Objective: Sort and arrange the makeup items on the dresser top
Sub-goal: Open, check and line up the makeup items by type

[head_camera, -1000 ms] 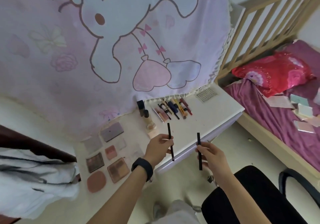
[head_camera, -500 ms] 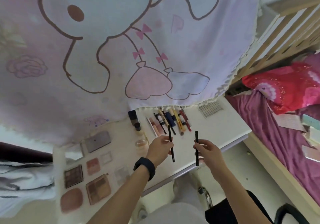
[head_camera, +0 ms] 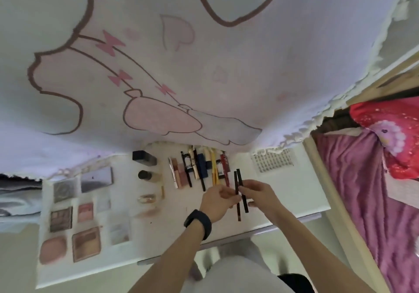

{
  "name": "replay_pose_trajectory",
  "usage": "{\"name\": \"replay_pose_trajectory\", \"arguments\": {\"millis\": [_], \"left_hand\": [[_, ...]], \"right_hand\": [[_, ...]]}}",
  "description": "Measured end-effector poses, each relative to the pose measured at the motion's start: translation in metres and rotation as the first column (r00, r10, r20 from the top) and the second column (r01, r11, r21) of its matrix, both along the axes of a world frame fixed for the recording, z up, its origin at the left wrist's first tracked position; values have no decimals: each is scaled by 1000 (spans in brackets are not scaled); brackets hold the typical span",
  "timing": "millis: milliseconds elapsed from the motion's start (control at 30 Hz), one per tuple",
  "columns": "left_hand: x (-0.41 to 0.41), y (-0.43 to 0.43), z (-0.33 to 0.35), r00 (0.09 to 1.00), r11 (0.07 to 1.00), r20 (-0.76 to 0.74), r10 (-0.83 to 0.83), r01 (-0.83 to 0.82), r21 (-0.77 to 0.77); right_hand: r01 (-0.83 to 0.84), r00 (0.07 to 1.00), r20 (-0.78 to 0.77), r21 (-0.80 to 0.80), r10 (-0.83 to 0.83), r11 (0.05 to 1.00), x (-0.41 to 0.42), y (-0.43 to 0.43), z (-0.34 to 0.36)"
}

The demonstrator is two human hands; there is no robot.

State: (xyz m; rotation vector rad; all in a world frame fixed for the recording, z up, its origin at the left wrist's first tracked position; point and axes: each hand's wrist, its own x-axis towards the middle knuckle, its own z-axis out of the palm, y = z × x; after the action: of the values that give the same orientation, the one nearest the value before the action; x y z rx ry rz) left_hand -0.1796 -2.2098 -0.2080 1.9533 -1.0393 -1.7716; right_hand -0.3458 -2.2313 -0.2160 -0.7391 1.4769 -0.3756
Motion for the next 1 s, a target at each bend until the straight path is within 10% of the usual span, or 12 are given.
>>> {"name": "replay_pose_trajectory", "arguments": {"millis": [367, 567, 1000], "left_hand": [[4, -1, -20, 967, 985, 202, -157, 169, -46], [15, -18, -47, 702, 771, 649, -293, 575, -274], [24, -29, -127, 571, 533, 815, -92, 720, -444]], "right_hand": [[-229, 942, -257, -23, 216, 973, -3, -7, -29], [-368, 800, -530, -62, 282, 928, 2, -29, -46], [-508, 737, -645, -332, 202, 795, 19, -48, -81]]}}
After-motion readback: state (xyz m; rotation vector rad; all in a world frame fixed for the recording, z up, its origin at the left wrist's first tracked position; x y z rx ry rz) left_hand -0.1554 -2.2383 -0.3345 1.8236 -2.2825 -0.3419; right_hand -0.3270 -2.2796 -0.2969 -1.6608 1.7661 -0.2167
